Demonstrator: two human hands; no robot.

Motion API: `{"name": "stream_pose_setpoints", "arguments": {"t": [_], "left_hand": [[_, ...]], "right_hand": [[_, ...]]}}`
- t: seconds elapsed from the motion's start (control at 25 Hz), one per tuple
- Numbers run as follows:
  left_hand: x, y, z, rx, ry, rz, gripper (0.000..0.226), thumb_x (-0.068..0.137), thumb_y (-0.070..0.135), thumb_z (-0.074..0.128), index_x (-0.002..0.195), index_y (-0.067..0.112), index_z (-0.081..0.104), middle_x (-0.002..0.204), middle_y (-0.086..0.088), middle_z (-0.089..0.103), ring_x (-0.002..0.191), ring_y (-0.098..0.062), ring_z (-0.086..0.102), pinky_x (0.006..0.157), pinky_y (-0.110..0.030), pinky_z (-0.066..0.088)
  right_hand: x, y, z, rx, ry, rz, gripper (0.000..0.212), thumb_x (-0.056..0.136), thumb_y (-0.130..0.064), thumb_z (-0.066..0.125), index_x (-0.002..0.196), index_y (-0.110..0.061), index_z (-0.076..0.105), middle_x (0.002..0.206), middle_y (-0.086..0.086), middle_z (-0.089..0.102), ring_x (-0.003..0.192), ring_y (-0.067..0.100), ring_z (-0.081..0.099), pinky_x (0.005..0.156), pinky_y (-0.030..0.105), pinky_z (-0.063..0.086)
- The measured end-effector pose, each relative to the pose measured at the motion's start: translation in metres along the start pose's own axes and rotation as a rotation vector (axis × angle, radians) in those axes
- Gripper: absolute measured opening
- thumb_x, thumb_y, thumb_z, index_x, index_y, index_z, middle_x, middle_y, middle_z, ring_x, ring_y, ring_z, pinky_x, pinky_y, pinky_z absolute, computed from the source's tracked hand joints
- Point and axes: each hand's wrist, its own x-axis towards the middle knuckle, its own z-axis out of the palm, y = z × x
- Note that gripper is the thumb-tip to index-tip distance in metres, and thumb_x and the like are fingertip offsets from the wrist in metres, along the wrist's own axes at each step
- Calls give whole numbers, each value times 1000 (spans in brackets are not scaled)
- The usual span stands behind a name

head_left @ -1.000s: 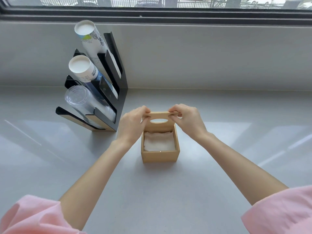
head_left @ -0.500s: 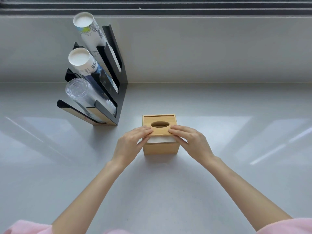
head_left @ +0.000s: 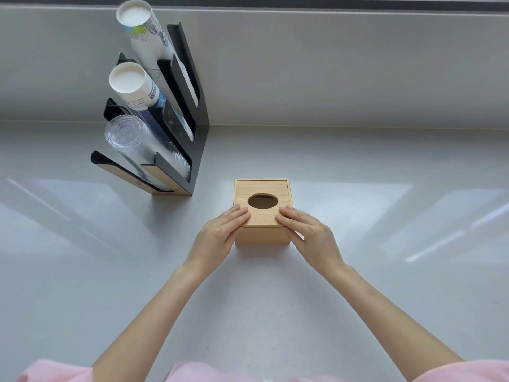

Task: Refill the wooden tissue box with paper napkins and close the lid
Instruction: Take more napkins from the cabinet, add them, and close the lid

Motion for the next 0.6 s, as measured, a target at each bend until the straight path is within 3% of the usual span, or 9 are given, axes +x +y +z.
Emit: {"name": "stream_pose_setpoints", "arguments": {"t": [0.16, 0.32, 0.6], "left_hand": [[2, -6, -2, -69, -24, 3, 41, 88, 22, 38, 116, 5, 63, 125, -8, 62, 125, -10, 39, 102, -23, 32], [-1, -6, 2, -111, -5, -39, 35, 89, 15, 45, 118, 7, 62, 126, -6, 61, 126, -9, 37, 103, -18, 29], [-3, -2, 8, -88, 38, -76, 41, 89, 26, 40, 118, 12, 63, 126, 3, 59, 125, -6, 38, 100, -13, 30]], "right_hand": [[-4, -5, 4, 20, 8, 37, 26, 79, -12, 61, 102, -16, 73, 111, 1, 72, 108, 18, 65, 95, 21, 40], [-3, -2, 3, 68, -30, 58, 28, 85, -24, 54, 105, -16, 72, 114, 1, 71, 111, 18, 63, 101, 22, 36], [-1, 0, 3, 83, -35, 68, 27, 85, -21, 55, 105, -14, 72, 115, 4, 70, 112, 20, 62, 103, 25, 35]]}}
